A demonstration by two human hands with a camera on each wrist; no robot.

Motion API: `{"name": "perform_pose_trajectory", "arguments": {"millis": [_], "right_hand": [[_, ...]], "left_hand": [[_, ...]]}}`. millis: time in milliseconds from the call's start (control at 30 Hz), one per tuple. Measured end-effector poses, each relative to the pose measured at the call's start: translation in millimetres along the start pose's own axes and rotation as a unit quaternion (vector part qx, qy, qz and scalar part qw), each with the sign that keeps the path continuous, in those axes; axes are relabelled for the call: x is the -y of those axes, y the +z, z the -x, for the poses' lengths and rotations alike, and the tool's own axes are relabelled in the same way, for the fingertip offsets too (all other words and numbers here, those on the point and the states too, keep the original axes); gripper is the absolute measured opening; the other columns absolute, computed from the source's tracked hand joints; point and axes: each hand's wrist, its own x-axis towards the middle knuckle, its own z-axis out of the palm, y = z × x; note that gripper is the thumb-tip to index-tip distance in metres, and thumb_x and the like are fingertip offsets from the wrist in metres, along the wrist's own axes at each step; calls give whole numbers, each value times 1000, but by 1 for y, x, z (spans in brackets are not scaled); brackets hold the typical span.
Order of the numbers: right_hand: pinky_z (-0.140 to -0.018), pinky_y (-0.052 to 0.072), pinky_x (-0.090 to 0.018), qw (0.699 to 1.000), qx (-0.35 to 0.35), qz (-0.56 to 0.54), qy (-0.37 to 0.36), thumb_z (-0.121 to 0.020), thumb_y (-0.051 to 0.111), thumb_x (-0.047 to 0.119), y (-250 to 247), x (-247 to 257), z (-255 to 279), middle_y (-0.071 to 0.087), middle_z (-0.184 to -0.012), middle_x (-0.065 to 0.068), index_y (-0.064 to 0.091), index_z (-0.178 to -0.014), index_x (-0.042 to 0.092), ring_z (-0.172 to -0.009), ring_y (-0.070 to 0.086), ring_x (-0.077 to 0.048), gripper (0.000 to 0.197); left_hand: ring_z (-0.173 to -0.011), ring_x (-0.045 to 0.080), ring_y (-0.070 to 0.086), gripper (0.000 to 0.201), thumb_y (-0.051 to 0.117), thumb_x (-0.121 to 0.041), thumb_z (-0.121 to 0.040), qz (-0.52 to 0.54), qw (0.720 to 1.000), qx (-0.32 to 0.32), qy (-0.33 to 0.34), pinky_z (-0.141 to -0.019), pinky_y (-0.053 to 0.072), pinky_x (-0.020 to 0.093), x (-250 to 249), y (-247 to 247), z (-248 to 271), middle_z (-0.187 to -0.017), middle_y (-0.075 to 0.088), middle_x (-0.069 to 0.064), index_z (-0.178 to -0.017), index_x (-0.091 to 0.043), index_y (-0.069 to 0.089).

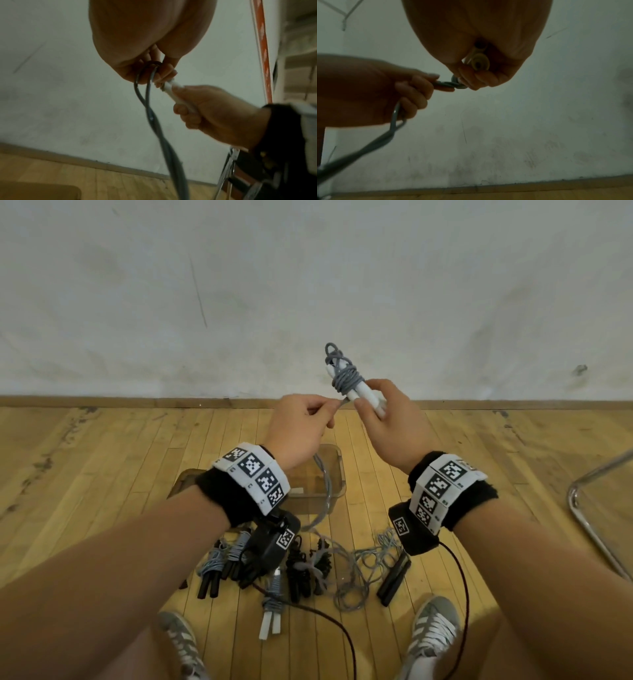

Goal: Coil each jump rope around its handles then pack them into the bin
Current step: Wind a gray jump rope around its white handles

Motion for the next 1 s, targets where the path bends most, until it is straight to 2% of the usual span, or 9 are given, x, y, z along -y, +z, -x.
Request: {"name": "perform_pose_trajectory", "arguments": {"millis": [67, 167, 367, 433, 567, 700, 767, 867, 1000], "right_hand": [[-59, 45, -31, 998, -12, 56, -21, -104, 49, 39, 0, -6, -2, 68, -89, 4, 54, -137, 23, -69, 60, -13, 36], [-58, 50, -37, 987, 6, 155, -38, -106, 45, 39, -1, -8, -2, 67, -85, 3, 49, -143, 29, -66, 60, -20, 38], [-48, 36, -30, 962, 48, 261, -61, -107, 36, 38, 16, -3, 10, 64, -81, 1, 33, -150, 36, -58, 55, -18, 43], [-50, 35, -31, 952, 53, 292, -76, -107, 32, 44, 23, -2, 13, 63, -83, -3, 30, -151, 38, -61, 56, -23, 45], [-55, 31, -34, 945, 42, 304, -113, -108, 20, 47, 31, 6, 22, 52, -74, -4, 29, -156, 31, -56, 45, -20, 51], [-63, 29, -33, 939, 36, 309, -145, -107, 28, 39, 35, 5, 23, 56, -90, -6, 27, -159, 23, -65, 41, -20, 54], [-64, 34, -32, 954, 47, 255, -151, -106, 39, 41, 33, 7, 22, 60, -101, -6, 27, -160, 24, -72, 48, -20, 58], [-76, 54, -31, 995, 88, -18, -38, -98, 64, 37, 21, 14, 19, 67, -114, 2, 31, -158, 26, -87, 68, -17, 69], [-75, 62, -36, 889, 216, -363, 179, -100, 63, 24, 0, 30, 13, 76, -105, -13, 44, -149, 29, -82, 75, -26, 53]], "left_hand": [[-57, 20, 47, 39, 60, -33, -101, 28, 999, 2, -17, -62, 43, 33, -4, -3, 0, -70, 58, 25, -90, 2, 74], [-56, 16, 47, 36, 64, -30, -100, 81, 995, 12, -65, -59, 44, 27, -7, -2, 1, -69, 60, 9, -89, 3, 75], [-45, 8, 40, 32, 63, -22, -100, 161, 971, 10, -176, -43, 31, 18, -8, -3, -6, -65, 56, 0, -104, 8, 72], [-43, 6, 35, 22, 61, -22, -101, 189, 957, 32, -217, -39, 26, 17, -7, -6, -8, -62, 52, -2, -98, -3, 71], [-38, 5, 28, 27, 68, -38, -96, 209, 942, 16, -261, -34, 21, 17, -2, -9, -9, -49, 42, -8, -88, -13, 64], [-37, 7, 24, 37, 80, -44, -86, 187, 948, -50, -252, -34, 19, 18, 5, -10, -13, -46, 36, -8, -89, -12, 64], [-35, 7, 26, 35, 81, -43, -84, 189, 947, -73, -249, -33, 20, 18, 10, -12, -14, -43, 37, -11, -82, -13, 64], [-37, 7, 26, 33, 79, -38, -88, 206, 949, -66, -228, -35, 20, 20, 10, -13, -13, -43, 37, -11, -71, -17, 61], [-41, 9, 24, 40, 72, -35, -94, 223, 960, -36, -168, -39, 20, 20, 3, -13, -9, -47, 31, -8, -64, -19, 51]]}}
